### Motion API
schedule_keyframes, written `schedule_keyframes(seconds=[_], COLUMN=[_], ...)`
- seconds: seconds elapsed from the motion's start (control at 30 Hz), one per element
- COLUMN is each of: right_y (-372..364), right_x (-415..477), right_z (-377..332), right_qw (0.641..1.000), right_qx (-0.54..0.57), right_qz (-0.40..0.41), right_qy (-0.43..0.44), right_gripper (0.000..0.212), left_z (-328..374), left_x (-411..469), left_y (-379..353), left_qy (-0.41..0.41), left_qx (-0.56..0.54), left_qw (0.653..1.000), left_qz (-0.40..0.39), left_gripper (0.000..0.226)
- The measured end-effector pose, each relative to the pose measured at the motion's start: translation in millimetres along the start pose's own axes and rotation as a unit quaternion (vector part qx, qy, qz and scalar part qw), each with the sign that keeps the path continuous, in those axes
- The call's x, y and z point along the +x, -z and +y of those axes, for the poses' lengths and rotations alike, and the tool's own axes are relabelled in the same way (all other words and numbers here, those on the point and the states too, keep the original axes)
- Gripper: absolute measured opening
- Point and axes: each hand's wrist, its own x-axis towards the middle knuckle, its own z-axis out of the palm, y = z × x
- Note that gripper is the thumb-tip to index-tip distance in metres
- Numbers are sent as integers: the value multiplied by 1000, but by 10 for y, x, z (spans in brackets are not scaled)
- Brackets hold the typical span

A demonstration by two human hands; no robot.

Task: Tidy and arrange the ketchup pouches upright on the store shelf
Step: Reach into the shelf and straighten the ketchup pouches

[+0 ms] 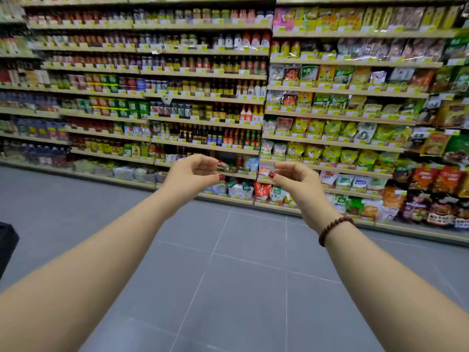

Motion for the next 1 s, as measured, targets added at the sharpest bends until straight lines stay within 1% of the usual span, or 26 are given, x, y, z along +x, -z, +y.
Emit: schedule_keyframes(seconds=[0.2, 0.33, 0.53, 0.63, 0.77, 1.0], right_y=[-344, -723, -1181, -1289, -1372, -1422], right_x=[495, 981, 1639, 1951, 2448, 3634], right_z=[495, 729, 1091, 1336, 1684, 2390], right_qw=[999, 998, 997, 995, 995, 996], right_qx=[-34, -41, -51, -73, -69, -50], right_qz=[-5, -14, -14, -16, -11, -8], right_qy=[-25, -44, -49, -65, -73, -78], right_gripper=[19, 16, 17, 18, 19, 19], left_z=[-621, -1055, -1561, -1808, -2123, -2672], left_x=[508, 965, 1667, 1942, 2400, 3559], left_y=[39, 234, 473, 481, 490, 294], left_qy=[29, 53, 87, 101, 111, 104], left_qx=[-19, -38, -34, -55, -57, -50], left_qw=[999, 998, 995, 993, 992, 993], left_qz=[3, 23, 27, 33, 25, 30], left_gripper=[27, 28, 31, 30, 31, 31])
